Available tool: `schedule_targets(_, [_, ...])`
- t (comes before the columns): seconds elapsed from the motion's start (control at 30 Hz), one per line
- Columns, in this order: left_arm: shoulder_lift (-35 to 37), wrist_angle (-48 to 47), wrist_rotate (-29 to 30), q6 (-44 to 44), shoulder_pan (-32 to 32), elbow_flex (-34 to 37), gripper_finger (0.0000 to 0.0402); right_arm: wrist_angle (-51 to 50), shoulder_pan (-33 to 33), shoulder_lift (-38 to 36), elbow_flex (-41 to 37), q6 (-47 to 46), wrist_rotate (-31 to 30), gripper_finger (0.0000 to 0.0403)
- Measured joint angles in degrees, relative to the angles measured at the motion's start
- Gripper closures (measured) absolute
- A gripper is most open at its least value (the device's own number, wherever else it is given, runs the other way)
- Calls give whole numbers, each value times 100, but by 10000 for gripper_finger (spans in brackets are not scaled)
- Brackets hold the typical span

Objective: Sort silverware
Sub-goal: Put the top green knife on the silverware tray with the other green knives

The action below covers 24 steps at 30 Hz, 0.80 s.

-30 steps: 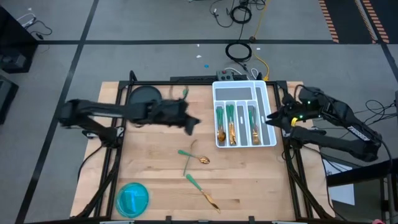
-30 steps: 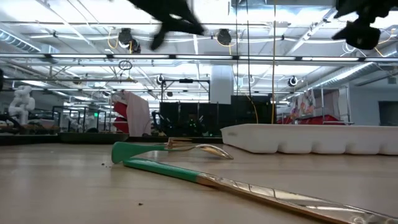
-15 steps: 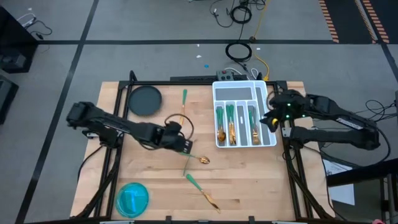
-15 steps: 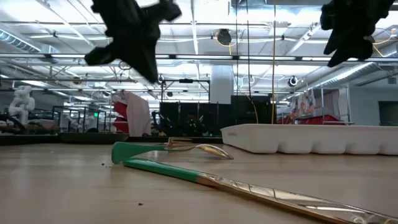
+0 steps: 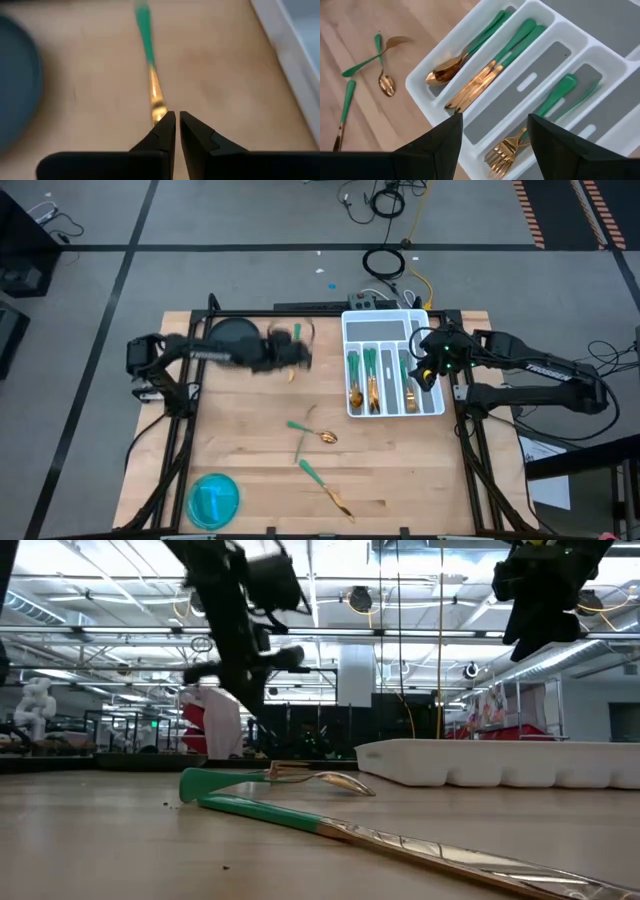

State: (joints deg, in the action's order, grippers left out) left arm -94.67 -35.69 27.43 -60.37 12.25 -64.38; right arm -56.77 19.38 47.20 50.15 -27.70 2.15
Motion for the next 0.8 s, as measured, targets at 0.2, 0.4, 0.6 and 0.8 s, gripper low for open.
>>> schedule_targets(0.2, [-219, 1336, -1050, 735, 1572, 7, 366, -2, 0, 13, 0, 112, -39, 188])
schedule_targets(0.4, [-489, 1931, -1960, 874, 2301, 9, 331, 13, 0, 13, 0, 198, -39, 188])
schedule_targets(0.6, [-772, 1885, -2298, 1177, 2322, -68, 276, 356, 0, 13, 0, 59, -41, 188])
schedule_targets(0.8, [-1162, 1512, -2545, 1446, 2296, -405, 252, 668, 0, 13, 0, -162, -63, 188])
